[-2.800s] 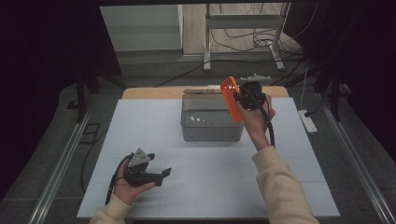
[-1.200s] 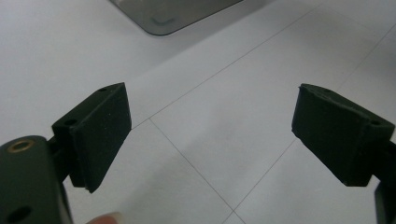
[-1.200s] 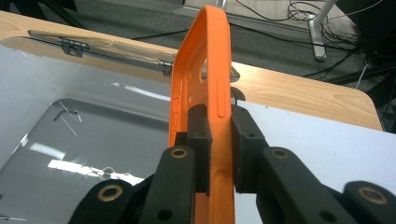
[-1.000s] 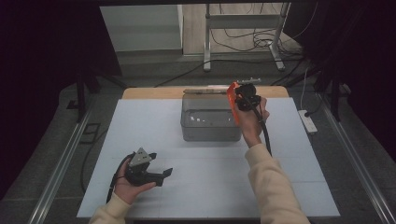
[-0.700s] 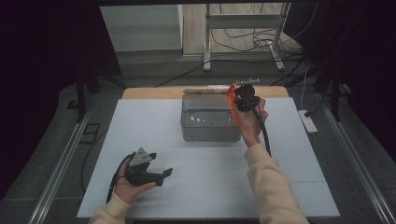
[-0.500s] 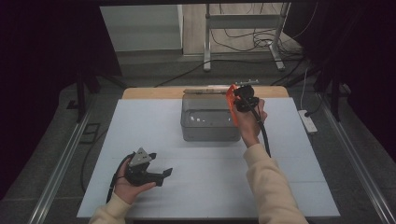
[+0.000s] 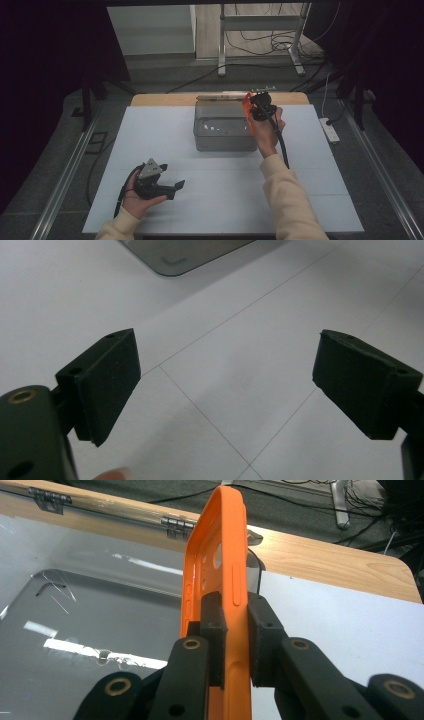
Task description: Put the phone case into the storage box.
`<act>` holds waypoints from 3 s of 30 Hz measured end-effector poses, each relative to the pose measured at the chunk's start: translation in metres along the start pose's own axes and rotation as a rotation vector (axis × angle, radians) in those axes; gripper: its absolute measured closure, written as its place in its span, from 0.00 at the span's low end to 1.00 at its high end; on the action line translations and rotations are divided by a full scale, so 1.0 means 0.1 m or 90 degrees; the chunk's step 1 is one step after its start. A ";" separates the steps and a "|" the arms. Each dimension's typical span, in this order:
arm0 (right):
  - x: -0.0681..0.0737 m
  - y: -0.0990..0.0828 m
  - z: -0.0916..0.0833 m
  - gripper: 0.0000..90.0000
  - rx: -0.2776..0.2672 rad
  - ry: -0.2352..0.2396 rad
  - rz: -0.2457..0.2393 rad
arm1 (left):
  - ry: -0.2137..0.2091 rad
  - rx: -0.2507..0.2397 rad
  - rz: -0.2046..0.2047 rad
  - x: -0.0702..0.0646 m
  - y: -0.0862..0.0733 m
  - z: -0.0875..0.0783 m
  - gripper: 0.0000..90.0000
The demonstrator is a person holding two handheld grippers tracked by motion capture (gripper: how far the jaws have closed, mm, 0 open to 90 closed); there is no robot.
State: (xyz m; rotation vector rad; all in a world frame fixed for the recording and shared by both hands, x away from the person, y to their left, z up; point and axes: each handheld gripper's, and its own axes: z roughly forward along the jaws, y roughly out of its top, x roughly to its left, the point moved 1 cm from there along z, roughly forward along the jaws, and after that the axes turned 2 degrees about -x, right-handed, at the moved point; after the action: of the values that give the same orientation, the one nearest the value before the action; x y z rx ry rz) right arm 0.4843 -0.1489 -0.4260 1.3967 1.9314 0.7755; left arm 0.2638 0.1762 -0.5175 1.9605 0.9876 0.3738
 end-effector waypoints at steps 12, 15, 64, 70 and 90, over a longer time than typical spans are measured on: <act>0.03 -0.03 0.06 0.89 0.014 -0.010 -0.002 | -0.001 0.003 0.002 0.00 0.00 0.00 0.13; 0.03 -0.03 0.06 0.89 0.016 -0.010 -0.002 | -0.001 0.003 0.002 0.00 0.00 0.00 0.13; 0.09 0.00 0.16 0.89 0.070 -0.037 -0.019 | -0.008 -0.005 0.003 -0.01 0.00 -0.01 0.13; 0.09 -0.01 0.18 0.89 0.082 -0.038 -0.019 | -0.008 -0.004 0.003 -0.01 0.00 -0.01 0.13; 0.12 -0.05 0.25 0.89 0.108 -0.041 -0.027 | -0.006 -0.004 0.003 -0.01 0.00 -0.01 0.13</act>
State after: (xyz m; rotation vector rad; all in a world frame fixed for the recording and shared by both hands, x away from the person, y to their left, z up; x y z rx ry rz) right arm 0.4975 -0.1358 -0.4474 1.4555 2.0076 0.5505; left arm 0.2628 0.1761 -0.5164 1.9579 0.9737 0.3694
